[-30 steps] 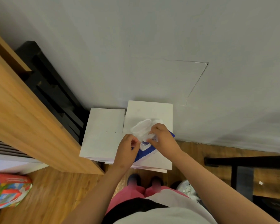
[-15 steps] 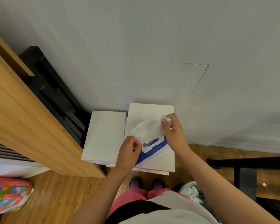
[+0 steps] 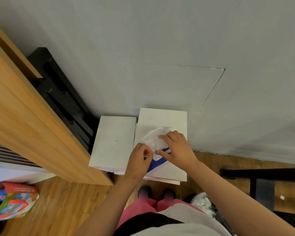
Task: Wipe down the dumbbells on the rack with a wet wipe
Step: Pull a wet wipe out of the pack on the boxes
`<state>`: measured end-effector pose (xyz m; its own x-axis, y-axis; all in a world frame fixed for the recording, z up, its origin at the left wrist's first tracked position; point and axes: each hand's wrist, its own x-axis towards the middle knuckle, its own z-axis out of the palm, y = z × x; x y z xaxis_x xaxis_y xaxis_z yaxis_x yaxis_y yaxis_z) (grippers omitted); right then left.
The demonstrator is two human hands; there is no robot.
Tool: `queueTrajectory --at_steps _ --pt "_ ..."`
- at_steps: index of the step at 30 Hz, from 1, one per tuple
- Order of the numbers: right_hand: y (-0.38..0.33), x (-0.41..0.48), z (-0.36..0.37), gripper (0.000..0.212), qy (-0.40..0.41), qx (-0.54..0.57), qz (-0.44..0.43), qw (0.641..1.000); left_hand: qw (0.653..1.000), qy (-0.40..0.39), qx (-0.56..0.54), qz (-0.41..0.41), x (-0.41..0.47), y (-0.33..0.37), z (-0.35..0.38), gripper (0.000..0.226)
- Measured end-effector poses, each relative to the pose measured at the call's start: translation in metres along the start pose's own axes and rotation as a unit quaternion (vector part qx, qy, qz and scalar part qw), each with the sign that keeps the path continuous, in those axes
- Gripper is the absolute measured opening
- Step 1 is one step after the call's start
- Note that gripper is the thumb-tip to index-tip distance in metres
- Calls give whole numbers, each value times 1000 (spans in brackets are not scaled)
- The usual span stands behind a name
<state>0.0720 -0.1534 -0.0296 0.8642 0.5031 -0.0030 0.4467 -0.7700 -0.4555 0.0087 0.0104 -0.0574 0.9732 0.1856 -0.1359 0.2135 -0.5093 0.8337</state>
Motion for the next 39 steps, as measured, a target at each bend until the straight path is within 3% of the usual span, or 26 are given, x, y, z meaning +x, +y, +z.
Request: queueTrajectory --at_steps 9,12,16,26,28,30,33,36,39 --pt "12 10 -14 34 -60 -23 46 997 1000 -9 15 -20 1 1 -1 14" --pt "3 9 -19 30 -61 63 107 990 1000 -4 16 -25 1 4 -2 15" --pt "-7 7 -20 17 6 236 193 952 999 -4 12 -30 0 5 -4 15" --pt "-7 21 -49 14 259 396 258 842 999 -7 25 -29 0 0 -4 12" --pt "-2 24 -51 13 252 373 233 862 999 -7 28 -33 0 1 -3 12" --pt "2 24 -43 12 174 321 212 907 999 -8 31 -36 1 2 -4 12" --pt "8 17 -20 39 33 168 214 962 999 -11 28 -34 0 4 -4 13" --pt "8 10 -7 52 -6 46 214 976 999 -16 31 -33 0 6 -4 14" --pt "8 11 -5 45 -16 19 206 978 999 -19 39 -32 0 7 -3 14"
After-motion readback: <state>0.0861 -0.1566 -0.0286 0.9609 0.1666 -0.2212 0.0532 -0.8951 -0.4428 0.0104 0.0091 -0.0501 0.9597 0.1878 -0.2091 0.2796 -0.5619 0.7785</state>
